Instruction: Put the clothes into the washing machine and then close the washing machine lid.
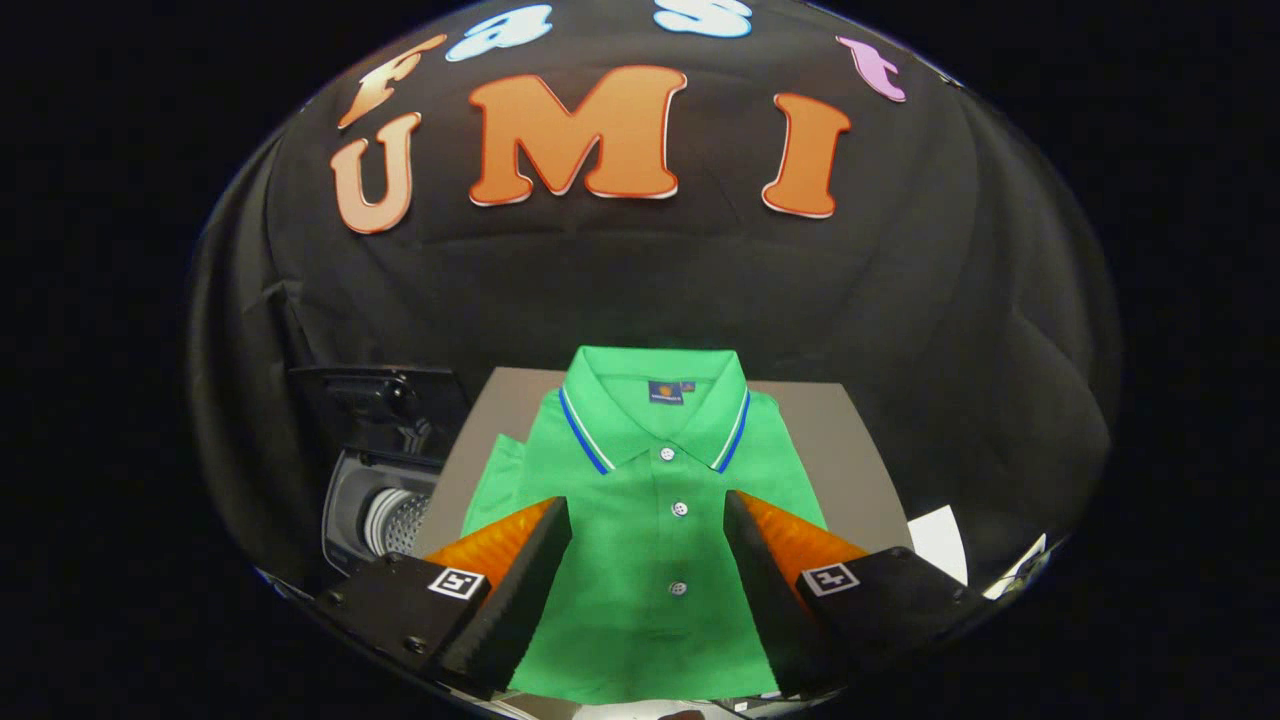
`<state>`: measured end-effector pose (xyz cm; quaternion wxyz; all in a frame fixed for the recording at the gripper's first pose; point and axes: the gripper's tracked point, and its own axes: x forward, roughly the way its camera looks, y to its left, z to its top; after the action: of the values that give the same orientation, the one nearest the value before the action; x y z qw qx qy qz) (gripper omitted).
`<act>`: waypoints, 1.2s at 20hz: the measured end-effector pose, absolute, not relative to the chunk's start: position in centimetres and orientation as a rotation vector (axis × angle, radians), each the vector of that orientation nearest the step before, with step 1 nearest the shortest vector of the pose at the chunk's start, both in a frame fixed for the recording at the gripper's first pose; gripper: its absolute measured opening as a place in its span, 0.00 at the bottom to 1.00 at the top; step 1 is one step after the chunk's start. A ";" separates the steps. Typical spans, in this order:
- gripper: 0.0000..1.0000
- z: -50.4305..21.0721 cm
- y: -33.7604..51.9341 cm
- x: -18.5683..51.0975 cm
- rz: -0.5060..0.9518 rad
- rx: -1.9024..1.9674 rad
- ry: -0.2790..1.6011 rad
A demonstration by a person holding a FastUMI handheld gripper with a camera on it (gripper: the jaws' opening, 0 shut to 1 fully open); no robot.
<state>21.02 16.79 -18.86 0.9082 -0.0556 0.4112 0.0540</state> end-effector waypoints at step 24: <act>0.08 -21.6 16.6 20.8 0.200 0.268 0.642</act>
<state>20.76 16.59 -21.62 0.9351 0.1313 0.3142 0.0980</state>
